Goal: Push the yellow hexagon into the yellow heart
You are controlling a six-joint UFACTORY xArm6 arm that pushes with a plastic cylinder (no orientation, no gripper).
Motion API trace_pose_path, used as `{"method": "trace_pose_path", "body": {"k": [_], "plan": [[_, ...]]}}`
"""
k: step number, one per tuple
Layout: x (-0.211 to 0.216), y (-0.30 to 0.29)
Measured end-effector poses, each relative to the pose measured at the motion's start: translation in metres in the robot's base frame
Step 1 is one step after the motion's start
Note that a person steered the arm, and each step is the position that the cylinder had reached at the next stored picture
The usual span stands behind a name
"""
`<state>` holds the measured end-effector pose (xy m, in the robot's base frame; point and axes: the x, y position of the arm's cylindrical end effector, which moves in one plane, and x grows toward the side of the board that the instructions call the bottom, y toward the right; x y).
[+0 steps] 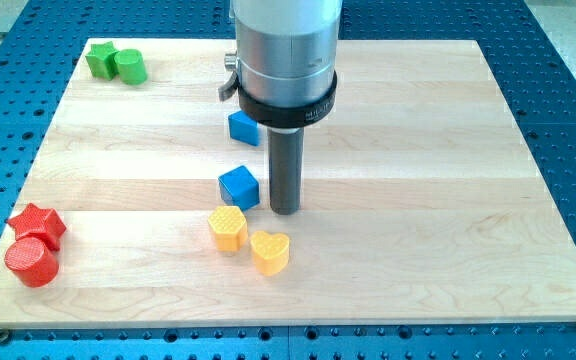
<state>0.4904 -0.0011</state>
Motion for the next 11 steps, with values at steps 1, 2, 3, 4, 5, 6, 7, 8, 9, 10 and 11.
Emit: {"method": "trace_pose_path", "body": {"k": [1,2,3,4,5,6,7,8,9,10,11], "plan": [[-0.008,-0.02],[-0.005,-0.036],[-0.005,-0.087],[0.028,-0.094],[0.051,-0.093],[0.05,-0.091],[0.026,-0.086],[0.034,-0.073],[0.048,-0.074],[0.048,-0.109],[0.048,-0.159]]}}
